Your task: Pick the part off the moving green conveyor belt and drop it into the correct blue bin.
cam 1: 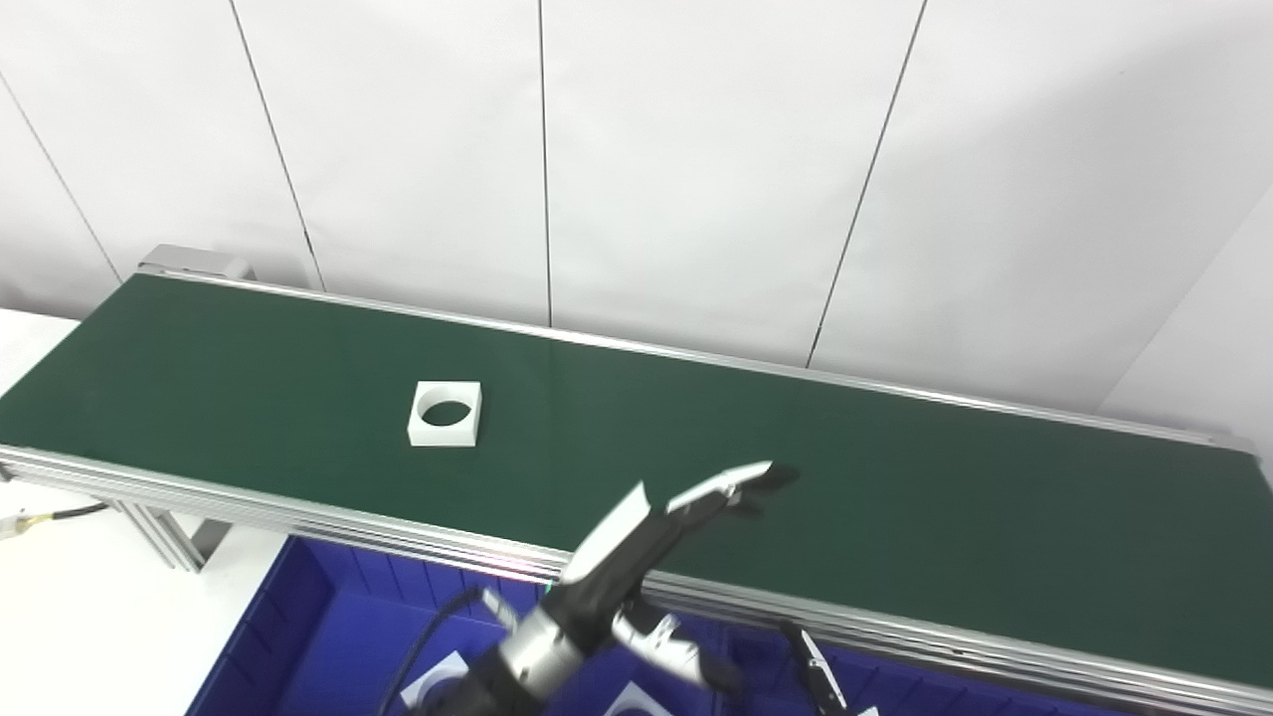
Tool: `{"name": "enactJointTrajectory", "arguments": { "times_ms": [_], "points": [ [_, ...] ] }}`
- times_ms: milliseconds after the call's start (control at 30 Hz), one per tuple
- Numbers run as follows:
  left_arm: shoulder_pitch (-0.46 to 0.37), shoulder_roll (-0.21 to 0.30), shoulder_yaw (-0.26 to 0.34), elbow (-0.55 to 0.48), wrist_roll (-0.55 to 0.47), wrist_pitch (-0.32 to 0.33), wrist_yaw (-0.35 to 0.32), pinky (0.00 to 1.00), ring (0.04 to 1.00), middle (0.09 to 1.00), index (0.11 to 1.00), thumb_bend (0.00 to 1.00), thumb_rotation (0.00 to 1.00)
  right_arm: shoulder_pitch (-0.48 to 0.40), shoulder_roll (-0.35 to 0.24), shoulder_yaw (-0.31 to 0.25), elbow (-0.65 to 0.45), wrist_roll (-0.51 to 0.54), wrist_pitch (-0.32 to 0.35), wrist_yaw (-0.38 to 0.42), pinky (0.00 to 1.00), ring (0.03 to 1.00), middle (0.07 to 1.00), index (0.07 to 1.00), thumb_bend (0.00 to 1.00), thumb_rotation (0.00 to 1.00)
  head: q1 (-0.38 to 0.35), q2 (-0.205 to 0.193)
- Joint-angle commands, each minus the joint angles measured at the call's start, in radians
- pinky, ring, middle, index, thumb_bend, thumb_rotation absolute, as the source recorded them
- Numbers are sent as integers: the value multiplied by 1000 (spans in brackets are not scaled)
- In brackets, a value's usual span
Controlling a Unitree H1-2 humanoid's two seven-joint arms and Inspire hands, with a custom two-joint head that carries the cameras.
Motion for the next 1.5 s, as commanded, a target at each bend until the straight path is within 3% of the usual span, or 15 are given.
{"name": "enactJointTrajectory", "arguments": {
  "times_ms": [0, 100, 300, 567, 667, 867, 1033, 1467],
  "points": [
    [-69, 6, 20, -23, 30, -28, -13, 817, 857, 860, 829, 953, 593, -20, 13, 1, -21, -9, -49, -8, 936, 960, 959, 937, 898, 1000, -4, 0],
    [-137, 25, 36, -4, 80, -31, -7, 806, 846, 847, 816, 952, 536, -21, 17, -2, -21, -5, -49, 0, 955, 970, 964, 935, 910, 1000, -9, -1],
    [-249, 48, 69, 60, 153, -28, -12, 683, 804, 808, 790, 999, 421, -22, 25, -5, -24, 2, -49, 3, 947, 967, 960, 931, 920, 1000, -13, -2],
    [-373, 96, 51, 167, 281, -31, 13, 576, 739, 786, 802, 1000, 250, -25, 30, -5, -25, 3, -49, 7, 949, 968, 967, 941, 924, 1000, -4, -10],
    [-407, 104, 50, 211, 333, -26, 11, 485, 651, 782, 826, 1000, 192, -28, 33, -7, -15, 8, -49, 10, 963, 970, 966, 940, 936, 1000, 6, -21],
    [-471, 113, 46, 316, 434, -14, 25, 457, 603, 765, 836, 1000, 133, -35, 31, 0, -8, -6, -49, -2, 950, 964, 963, 936, 926, 1000, 13, -29],
    [-522, 134, 37, 400, 472, -29, 41, 479, 626, 751, 823, 1000, 122, -36, 30, 9, -10, -17, -49, -14, 949, 966, 964, 936, 908, 1000, 8, -28],
    [-556, 188, 16, 477, 546, 39, 25, 492, 655, 774, 816, 1000, 147, -38, 22, 12, -13, -16, -49, -23, 926, 951, 962, 933, 920, 1000, 16, -39]
  ]
}}
